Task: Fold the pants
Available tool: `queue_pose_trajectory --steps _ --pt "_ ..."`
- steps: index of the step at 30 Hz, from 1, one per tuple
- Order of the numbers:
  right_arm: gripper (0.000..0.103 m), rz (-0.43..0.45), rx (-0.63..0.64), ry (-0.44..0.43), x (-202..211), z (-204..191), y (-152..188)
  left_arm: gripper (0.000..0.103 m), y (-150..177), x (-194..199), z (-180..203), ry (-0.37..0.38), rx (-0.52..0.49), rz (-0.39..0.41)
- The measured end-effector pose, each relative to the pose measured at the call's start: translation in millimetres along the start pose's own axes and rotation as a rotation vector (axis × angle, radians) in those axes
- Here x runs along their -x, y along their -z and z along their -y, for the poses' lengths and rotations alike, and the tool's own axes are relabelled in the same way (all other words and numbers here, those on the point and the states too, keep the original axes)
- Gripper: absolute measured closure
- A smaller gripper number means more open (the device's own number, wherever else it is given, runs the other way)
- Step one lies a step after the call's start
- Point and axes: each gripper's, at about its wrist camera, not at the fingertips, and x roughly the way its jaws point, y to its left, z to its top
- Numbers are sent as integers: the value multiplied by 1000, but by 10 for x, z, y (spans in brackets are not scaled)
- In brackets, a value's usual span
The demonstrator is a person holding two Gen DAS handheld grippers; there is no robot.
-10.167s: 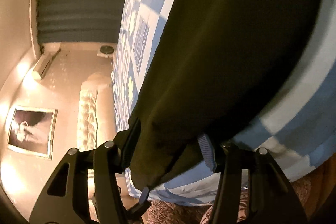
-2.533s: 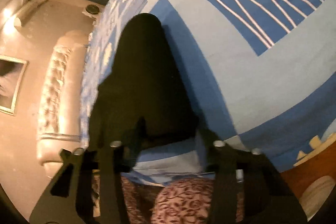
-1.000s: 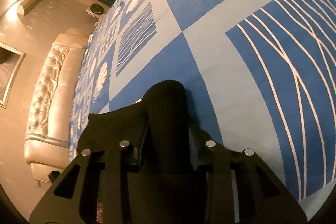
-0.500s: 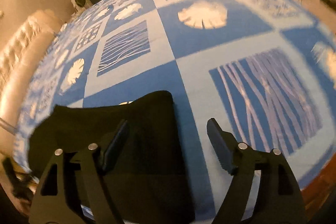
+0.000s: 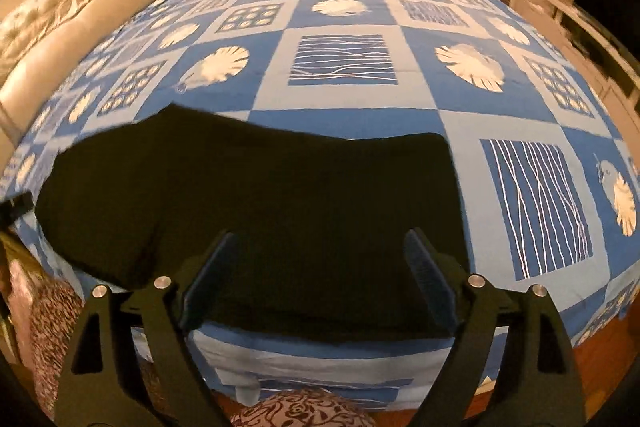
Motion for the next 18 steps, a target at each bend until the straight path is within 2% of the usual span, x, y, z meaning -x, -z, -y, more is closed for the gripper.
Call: queue_pose_trajectory --steps 4,7,8,12,13,16,18 --pt "17 4 16 -1 13 -81 32 10 -42 65 -424 -22 36 22" --pt "17 5 24 4 3 -90 46 10 -13 64 -812 -17 114 14" --pt "17 3 24 3 -6 -84 43 11 -6 58 -929 2 154 7" --pt "16 1 25 2 -20 -81 51 11 98 -41 -1261 153 323 -22" --pt "17 0 24 -1 -22 -80 55 11 101 -75 -1258 181 328 -29" --pt "16 -6 17 -19 -38 -80 62 11 53 -104 -1168 186 283 -30" --pt "16 -9 10 -29 -43 -83 65 10 18 -115 -1155 215 281 -26"
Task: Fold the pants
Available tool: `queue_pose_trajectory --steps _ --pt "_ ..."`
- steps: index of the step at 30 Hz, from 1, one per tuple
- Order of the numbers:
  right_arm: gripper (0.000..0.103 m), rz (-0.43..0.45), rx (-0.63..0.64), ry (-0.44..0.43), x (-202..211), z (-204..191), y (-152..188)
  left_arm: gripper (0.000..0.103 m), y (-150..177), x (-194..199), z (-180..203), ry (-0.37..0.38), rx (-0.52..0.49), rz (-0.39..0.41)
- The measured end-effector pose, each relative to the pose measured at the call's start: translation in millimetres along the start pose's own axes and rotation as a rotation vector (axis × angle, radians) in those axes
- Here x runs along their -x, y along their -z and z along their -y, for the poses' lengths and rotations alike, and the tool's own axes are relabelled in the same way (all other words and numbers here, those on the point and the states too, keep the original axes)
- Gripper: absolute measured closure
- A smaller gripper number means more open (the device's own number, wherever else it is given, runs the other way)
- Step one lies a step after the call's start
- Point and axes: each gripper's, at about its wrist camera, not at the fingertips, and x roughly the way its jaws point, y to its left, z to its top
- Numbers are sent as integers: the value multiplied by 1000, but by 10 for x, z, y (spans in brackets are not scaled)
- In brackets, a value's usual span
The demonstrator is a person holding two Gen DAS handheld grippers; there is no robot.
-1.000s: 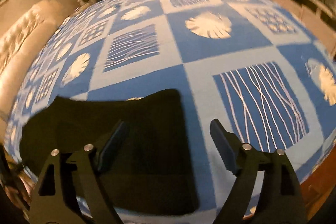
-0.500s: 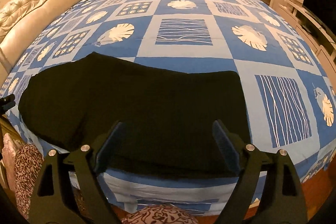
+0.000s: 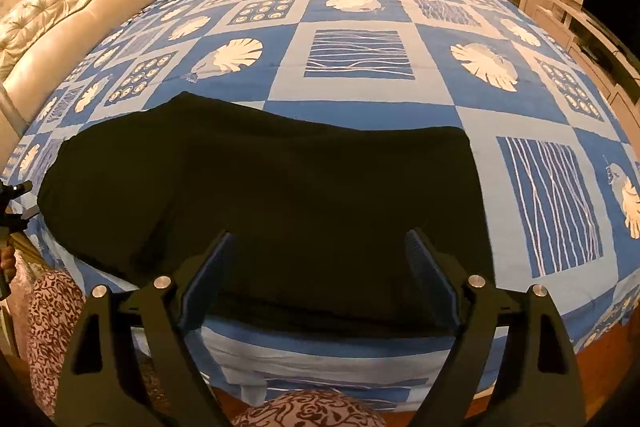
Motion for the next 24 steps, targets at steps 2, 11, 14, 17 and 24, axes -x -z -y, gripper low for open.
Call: queue_pose_trajectory --steps 2,11,14,17,24 --pt "16 -2 -1 -6 -10 -16 7 11 -31 -9 -9 46 18 -6" --pt "16 -19 8 -27 -69 -96 29 11 -221 -419 223 104 -29 -139" --pt "16 -27 6 -34 -89 -108 40 11 -244 -558 293 101 -35 -184" --pt "16 -35 -1 -44 -110 -109 51 11 -277 -585 267 136 8 -174" --pt "16 -69 -47 -74 -206 -44 86 68 -230 -588 263 31 -30 -166"
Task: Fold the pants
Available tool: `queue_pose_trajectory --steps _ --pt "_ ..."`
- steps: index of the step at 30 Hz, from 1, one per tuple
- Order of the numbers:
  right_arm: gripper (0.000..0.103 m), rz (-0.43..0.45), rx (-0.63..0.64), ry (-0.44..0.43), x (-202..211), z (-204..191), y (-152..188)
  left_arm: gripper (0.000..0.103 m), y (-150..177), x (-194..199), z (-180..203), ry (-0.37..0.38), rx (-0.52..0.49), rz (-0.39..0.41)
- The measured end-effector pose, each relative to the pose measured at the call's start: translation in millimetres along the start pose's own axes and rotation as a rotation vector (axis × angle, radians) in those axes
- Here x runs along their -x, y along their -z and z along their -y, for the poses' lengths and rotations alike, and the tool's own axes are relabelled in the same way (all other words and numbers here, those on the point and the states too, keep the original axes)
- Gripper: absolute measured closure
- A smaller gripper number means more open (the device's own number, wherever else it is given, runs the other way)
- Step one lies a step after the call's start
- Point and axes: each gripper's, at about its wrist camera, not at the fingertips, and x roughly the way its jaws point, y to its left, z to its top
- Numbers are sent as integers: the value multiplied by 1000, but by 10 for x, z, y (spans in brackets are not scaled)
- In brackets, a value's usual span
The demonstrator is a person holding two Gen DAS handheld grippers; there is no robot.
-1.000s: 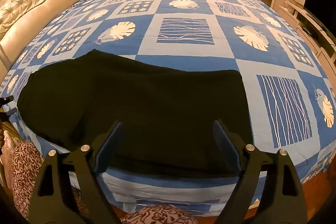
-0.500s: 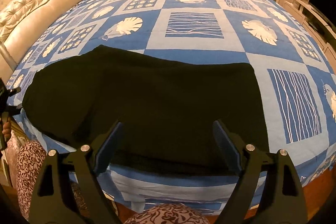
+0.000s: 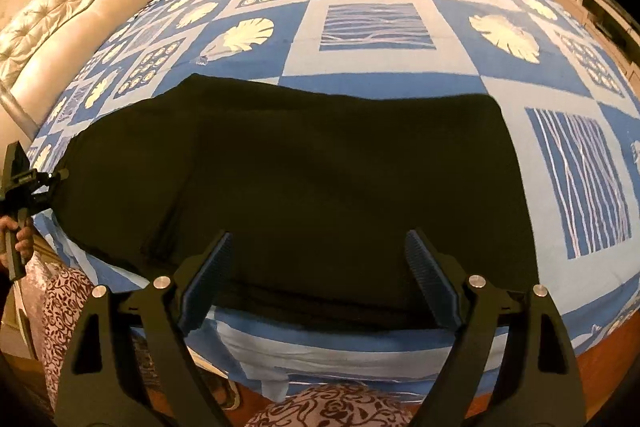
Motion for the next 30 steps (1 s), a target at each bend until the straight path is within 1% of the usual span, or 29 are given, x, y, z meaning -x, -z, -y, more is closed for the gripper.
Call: queue_pose_trajectory --steps 1,2,3,4,7,10,11,14,18,22,25,30 --pt "16 -2 -6 -3 -6 10 6 77 -9 11 0 0 10 4" --pt "16 -3 -15 -6 -10 25 8 82 -18 41 23 4 20 16" --pt "16 -2 -21 -7 -8 39 8 89 -20 90 27 8 22 25" --pt "16 1 -27 -8 0 48 8 91 -28 141 84 16 20 41" --pt "16 8 -51 -16 19 104 -3 92 -66 246 323 35 -15 69" --pt "16 8 -83 -31 29 165 -9 92 -88 323 658 54 -74 87" --pt "16 11 -95 -36 37 186 -11 92 -92 347 805 70 -96 91" --pt "16 22 -118 -41 74 236 -17 92 -114 382 1162 103 -154 95" --pt "16 39 -139 -57 127 269 -46 92 -62 373 1587 155 -212 87" --pt "16 47 -146 -66 148 278 -59 92 18 280 2104 182 -295 70" --pt "16 50 -154 -77 158 291 -69 92 91 158 2403 203 -335 47" --pt "16 59 -189 -104 185 339 -81 92 261 -168 2921 224 -411 -4"
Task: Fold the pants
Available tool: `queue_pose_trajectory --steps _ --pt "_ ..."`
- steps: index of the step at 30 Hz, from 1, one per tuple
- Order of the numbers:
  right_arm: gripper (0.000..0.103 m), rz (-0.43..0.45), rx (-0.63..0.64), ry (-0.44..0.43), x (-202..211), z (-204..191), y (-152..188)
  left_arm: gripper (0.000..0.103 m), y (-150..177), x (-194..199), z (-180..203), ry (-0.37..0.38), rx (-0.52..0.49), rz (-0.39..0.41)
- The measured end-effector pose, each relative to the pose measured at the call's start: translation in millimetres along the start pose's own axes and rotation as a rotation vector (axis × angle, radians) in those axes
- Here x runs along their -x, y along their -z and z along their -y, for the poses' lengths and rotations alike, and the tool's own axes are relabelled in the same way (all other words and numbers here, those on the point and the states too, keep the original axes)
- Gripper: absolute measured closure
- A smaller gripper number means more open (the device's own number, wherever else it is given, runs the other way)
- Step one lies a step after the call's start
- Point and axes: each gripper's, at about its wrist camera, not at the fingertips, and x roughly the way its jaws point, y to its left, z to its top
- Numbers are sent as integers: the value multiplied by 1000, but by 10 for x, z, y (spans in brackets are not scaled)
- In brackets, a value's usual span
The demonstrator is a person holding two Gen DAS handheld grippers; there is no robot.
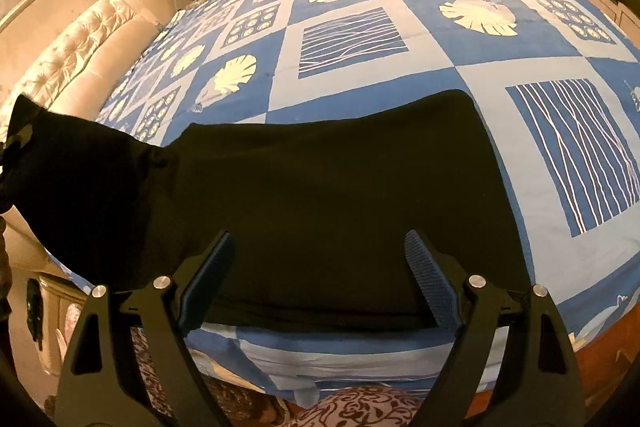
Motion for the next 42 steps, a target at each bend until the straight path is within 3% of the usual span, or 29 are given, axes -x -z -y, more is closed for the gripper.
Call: queue_pose_trajectory --steps 4,7,14,17,19,21,23,25,27,30,36,40,42 --pt "16 14 -47 -20 43 83 -32 101 -17 -475 365 21 -70 -61" --pt "16 22 -90 -36 65 178 -62 101 54 -913 516 -29 -119 -120" --pt "16 11 -176 -66 42 376 -64 101 394 -1774 290 -105 -77 -252" --pt "16 1 -198 -77 13 416 -68 100 500 -1948 265 -144 -92 -281" --pt "16 -4 -204 -87 2 427 -66 93 496 -1964 364 -163 -111 -271" --pt "16 -6 -204 -90 -7 422 -71 84 451 -1924 485 -121 -125 -253" --pt "16 -8 -208 -96 -5 421 -68 69 391 -1847 648 -74 -142 -225" --pt "16 -19 -217 -119 -14 417 -62 41 338 -1665 835 -46 -185 -174" --pt "16 -34 -225 -149 -29 403 -52 30 304 -1444 929 -29 -209 -119" --pt "16 -61 -226 -217 -57 340 -52 24 286 -1089 860 -69 -193 -53" --pt "15 -168 -230 -380 -244 110 -62 20 516 -280 -65 -253 7 76" --pt "15 -227 -276 -448 -437 7 -97 20 740 -80 -671 -350 140 70" --pt "15 -255 -293 -484 -571 -69 -146 20 832 -19 -889 -361 201 76"
